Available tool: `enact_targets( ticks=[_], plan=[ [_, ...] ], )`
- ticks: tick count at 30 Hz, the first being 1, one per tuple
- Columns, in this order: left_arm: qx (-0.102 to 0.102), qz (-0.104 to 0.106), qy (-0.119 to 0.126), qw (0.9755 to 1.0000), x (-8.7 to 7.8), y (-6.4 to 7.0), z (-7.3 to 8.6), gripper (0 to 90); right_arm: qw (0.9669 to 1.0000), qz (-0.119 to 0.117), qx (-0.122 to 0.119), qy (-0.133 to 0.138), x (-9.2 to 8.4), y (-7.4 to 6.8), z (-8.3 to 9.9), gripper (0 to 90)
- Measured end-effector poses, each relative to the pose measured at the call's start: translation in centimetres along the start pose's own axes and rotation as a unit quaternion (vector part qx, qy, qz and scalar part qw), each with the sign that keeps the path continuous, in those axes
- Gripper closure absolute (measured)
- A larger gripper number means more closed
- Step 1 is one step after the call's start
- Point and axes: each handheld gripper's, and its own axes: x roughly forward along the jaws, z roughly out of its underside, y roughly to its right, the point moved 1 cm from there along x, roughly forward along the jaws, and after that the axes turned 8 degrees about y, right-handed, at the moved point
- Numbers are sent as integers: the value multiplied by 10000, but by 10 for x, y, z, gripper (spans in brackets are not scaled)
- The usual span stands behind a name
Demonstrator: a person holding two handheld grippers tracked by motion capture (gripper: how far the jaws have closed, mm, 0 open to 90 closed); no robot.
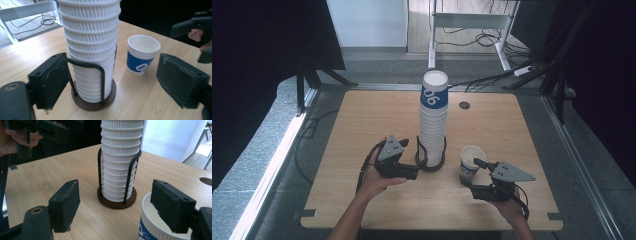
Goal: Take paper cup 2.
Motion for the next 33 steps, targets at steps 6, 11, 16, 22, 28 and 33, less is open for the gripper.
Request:
enact_targets(
  ticks=[6, 11, 16, 22, 28, 33],
  plan=[
    [34, -114, -111, 9999, 14, -4, -4, 108, 10000, -1, -25, -33, 2, -2, 1, 234],
    [19, -128, -98, 9999, 26, -10, -8, 101, 10000, -9, -20, -42, 3, -2, 1, 234],
    [-69, -65, 12, 10000, 34, -19, -16, 78, 10000, -17, -16, -61, 4, -2, 2, 235],
    [-113, -4, 35, 9999, 45, -28, -24, 73, 10000, -20, -28, -82, 6, -3, 3, 234],
    [-91, 76, 30, 9999, 56, -32, -29, 67, 10000, -21, -25, -94, 6, -3, 4, 234],
    [-70, 145, -8, 9999, 65, -34, -27, 54, 9999, -25, -20, -96, 7, -2, 4, 235]
  ],
)
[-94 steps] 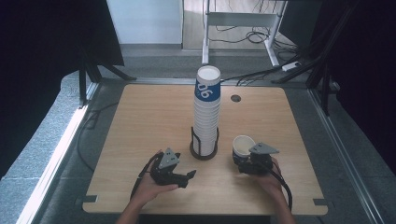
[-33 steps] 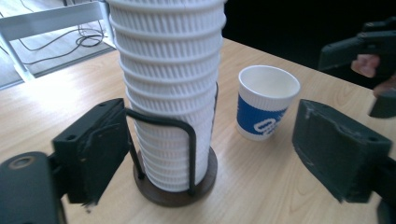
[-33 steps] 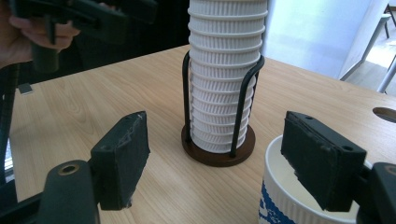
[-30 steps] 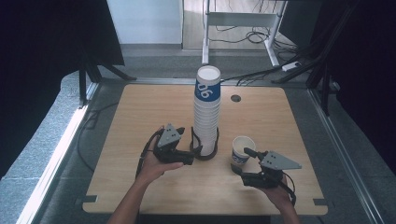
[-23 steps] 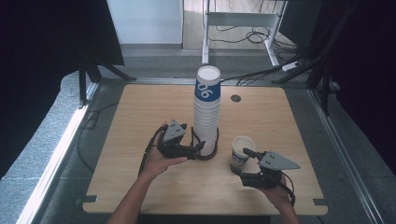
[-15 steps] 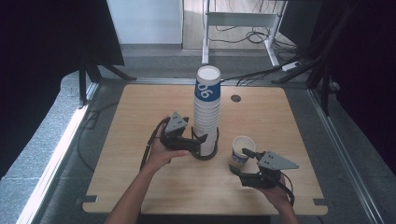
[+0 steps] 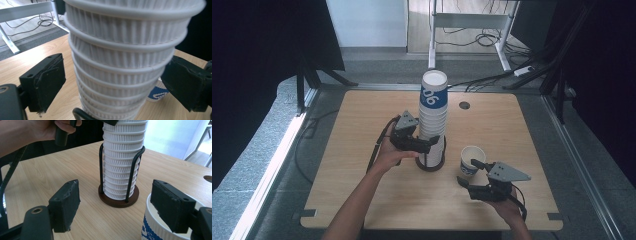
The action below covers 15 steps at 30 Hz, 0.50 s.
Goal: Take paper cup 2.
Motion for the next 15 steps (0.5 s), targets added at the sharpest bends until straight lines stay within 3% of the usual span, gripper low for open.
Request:
enact_targets(
  ticks=[3, 15],
  plan=[
    [-47, 41, 15, 10000, 5, 0, 0, 53, 10000, 2, 4, -7, 1, 0, 0, 235],
    [149, 63, 47, 9999, 8, 3, -2, 121, 9999, -86, -4, -63, 6, 1, 1, 238]
  ],
)
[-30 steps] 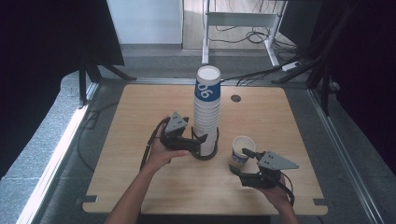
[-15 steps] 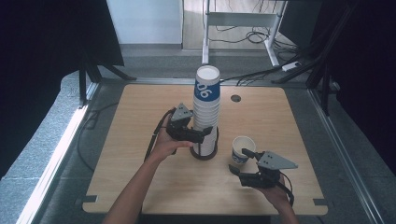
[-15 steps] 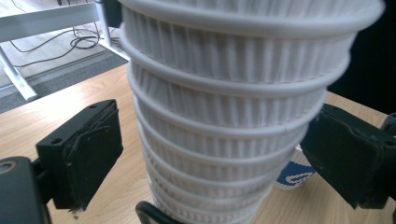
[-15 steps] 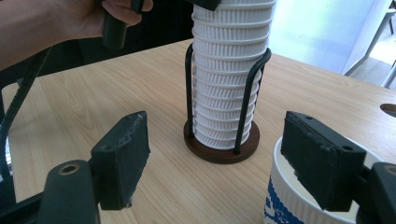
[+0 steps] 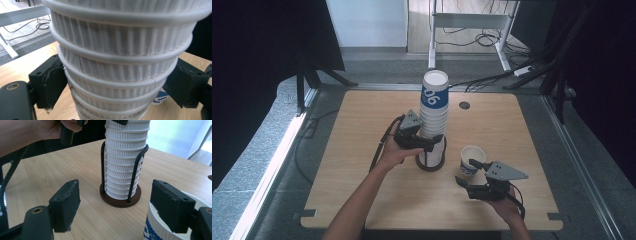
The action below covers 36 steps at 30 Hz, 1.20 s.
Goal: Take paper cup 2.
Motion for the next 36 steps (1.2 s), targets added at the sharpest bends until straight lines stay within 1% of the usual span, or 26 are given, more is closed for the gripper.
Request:
enact_targets(
  ticks=[5, 9, 13, 18, 23, 25, 27, 30, 36],
  plan=[
    [8, 2, -30, 10000, -1, -1, 0, 123, 10000, -68, -20, -15, 6, 4, -4, 241],
    [25, -3, -52, 10000, -1, -1, -1, 124, 9999, -143, 34, 67, 9, 8, -12, 249],
    [65, -6, -58, 10000, -1, 1, -1, 125, 9997, -213, 21, 112, 11, 13, -25, 252],
    [53, -3, -44, 10000, -2, 1, 0, 125, 9995, -302, -34, 126, 12, 20, -43, 254],
    [26, 9, -38, 10000, -2, 0, 0, 125, 9991, -354, 9, 217, 15, 28, -62, 259],
    [58, 14, -36, 10000, -3, 0, 0, 126, 9988, -417, 44, 265, 16, 32, -70, 260],
    [77, 27, -33, 10000, -3, 0, 0, 126, 9986, -429, 70, 289, 17, 35, -76, 263],
    [96, 47, -37, 9999, -3, 1, 0, 126, 9985, -466, 42, 287, 20, 37, -83, 262],
    [83, 48, -20, 10000, -3, 1, 1, 126, 9974, -645, 26, 323, 25, 38, -94, 263]
  ],
)
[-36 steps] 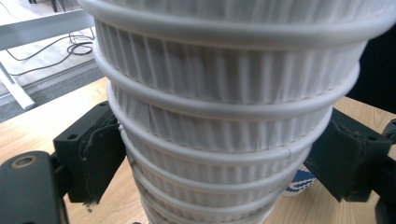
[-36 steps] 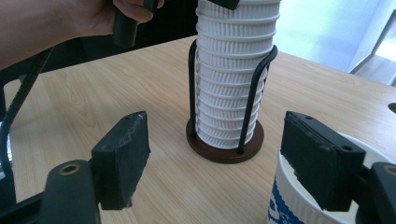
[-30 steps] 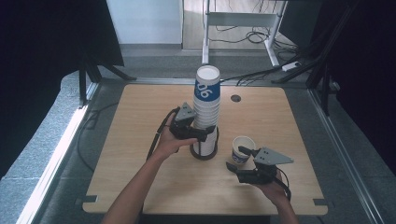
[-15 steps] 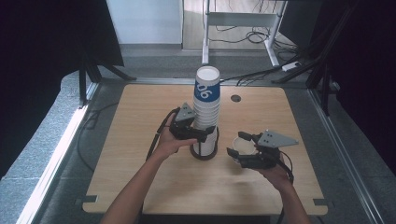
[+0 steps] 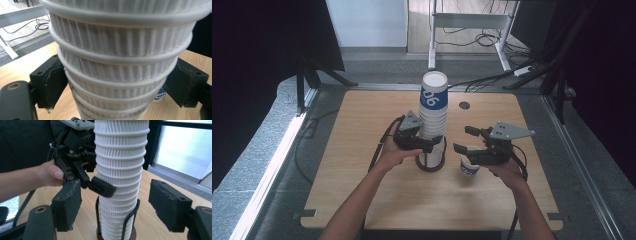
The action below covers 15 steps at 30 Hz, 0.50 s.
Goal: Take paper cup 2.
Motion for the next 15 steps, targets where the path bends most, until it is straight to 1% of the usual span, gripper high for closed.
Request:
enact_targets(
  ticks=[3, 7, 10, 15],
  plan=[
    [4, -5, 6, 10000, 0, 0, 0, 126, 9999, -114, -16, 24, 3, 3, -5, 267],
    [5, -6, 7, 10000, 0, 0, 0, 126, 9998, -171, -28, -3, 8, 7, -13, 263],
    [14, 1, -18, 10000, 0, 0, 0, 126, 9997, -259, 17, 45, 11, 10, -20, 262],
    [18, 0, -24, 10000, 0, 0, 0, 126, 9994, -345, -61, 67, 15, 11, -34, 256]
  ],
)
